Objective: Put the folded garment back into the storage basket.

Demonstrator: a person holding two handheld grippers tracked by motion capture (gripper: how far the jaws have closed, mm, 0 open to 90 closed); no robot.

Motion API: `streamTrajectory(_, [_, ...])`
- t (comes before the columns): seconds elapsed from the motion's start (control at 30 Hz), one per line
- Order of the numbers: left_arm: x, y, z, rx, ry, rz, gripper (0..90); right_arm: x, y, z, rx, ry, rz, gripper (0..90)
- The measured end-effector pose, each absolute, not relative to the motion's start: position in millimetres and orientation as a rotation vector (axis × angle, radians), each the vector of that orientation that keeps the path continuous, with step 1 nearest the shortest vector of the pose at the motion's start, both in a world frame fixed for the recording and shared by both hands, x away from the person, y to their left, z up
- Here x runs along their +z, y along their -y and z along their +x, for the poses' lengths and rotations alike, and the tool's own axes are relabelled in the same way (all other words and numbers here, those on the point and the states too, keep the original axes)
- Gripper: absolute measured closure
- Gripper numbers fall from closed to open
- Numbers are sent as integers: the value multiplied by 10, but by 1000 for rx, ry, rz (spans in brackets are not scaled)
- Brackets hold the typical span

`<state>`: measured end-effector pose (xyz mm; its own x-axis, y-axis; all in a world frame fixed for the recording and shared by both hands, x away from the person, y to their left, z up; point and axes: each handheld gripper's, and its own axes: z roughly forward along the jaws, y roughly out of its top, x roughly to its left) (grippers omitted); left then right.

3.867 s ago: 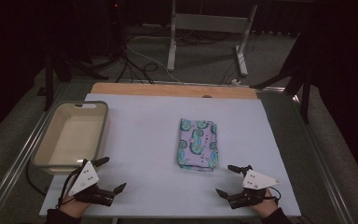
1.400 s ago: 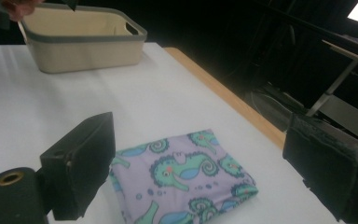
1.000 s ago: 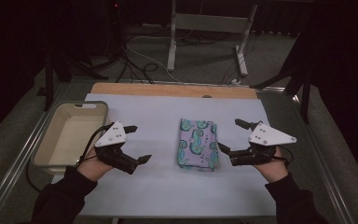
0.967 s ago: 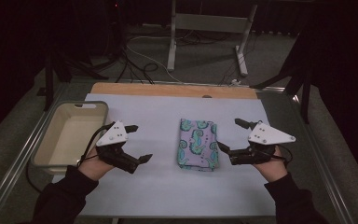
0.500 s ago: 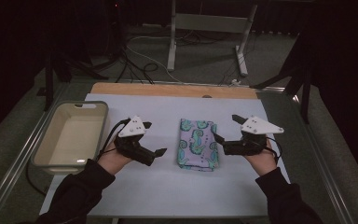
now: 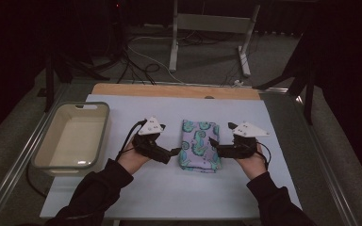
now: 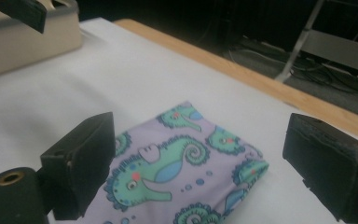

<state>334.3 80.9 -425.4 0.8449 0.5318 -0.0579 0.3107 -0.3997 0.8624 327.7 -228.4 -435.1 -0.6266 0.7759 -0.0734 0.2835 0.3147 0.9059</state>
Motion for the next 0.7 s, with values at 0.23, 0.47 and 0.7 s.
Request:
streamTrajectory(0.23, [-4417,-692,3427,231,-676,2041,0,-4546,2277,3327,1229,-2109,1014,94])
streamTrajectory(0.47, [-4564,-592,3488,194,-717,2046,0,-4678,2248,3336,1197,-2134,1061,94])
streamTrajectory(0.7, [-4657,-520,3566,161,-770,2048,0,-4805,2243,3360,1154,-2159,1112,95])
